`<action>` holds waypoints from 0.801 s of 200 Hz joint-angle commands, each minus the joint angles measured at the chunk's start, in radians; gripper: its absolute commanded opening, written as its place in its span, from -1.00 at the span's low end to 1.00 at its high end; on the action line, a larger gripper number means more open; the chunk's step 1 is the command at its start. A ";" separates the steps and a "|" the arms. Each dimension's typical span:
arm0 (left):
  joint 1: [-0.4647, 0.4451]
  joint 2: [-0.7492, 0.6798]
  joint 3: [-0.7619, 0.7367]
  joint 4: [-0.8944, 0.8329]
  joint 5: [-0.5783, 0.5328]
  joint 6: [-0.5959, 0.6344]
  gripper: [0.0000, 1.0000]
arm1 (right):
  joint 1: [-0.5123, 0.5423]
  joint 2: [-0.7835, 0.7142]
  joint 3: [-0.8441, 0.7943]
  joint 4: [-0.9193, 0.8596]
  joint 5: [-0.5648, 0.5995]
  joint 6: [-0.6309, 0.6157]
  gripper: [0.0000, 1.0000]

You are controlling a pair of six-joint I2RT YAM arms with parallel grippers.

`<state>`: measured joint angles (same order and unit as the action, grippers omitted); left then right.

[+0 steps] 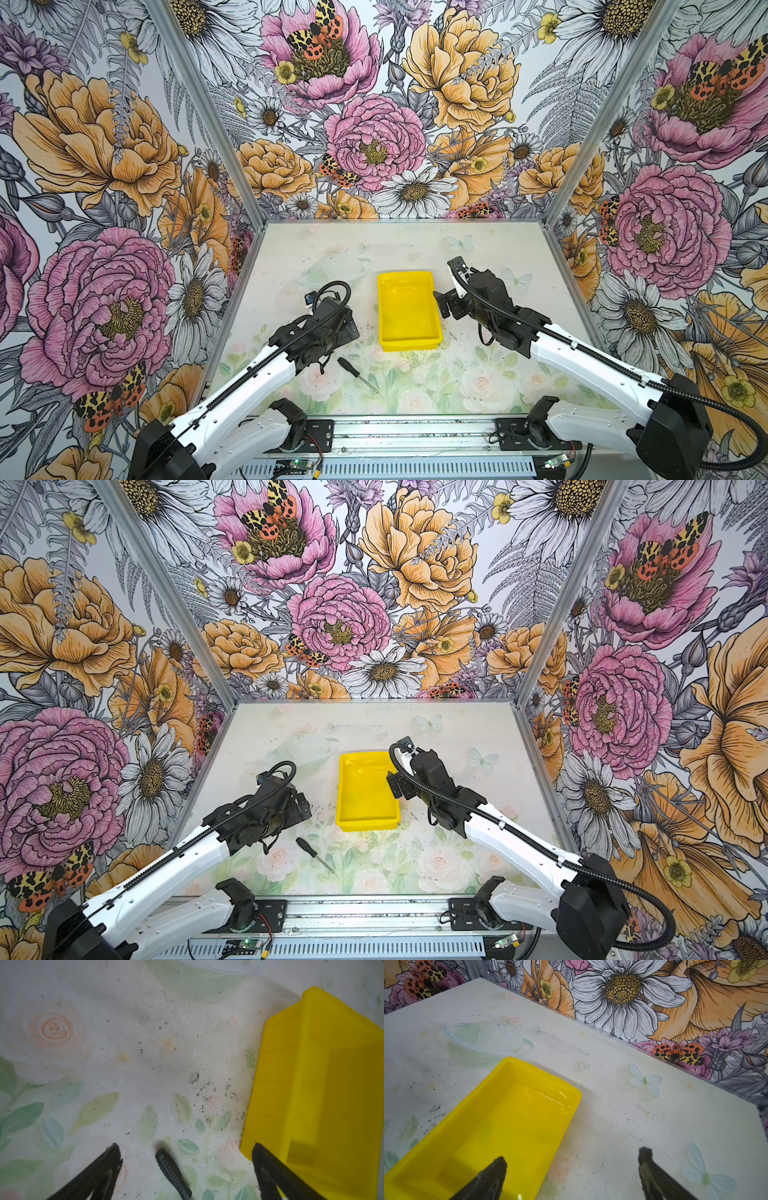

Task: Put the screwdriver in the bin
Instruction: 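Reach the left gripper to the black-handled screwdriver while the right arm nears the bin, then close the left gripper on the screwdriver handle and lift it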

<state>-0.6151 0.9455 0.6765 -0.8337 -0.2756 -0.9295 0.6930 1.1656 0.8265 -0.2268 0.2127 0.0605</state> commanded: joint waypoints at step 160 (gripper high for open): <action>-0.201 0.386 0.034 -0.031 -0.027 -0.335 0.54 | 0.072 -0.288 -0.058 -0.164 -0.102 0.029 0.99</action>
<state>-0.7891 1.2953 0.6853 -0.8810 -0.2722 -1.2125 0.7563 0.9298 0.7868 -0.3695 0.1276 0.0719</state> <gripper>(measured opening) 0.788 0.995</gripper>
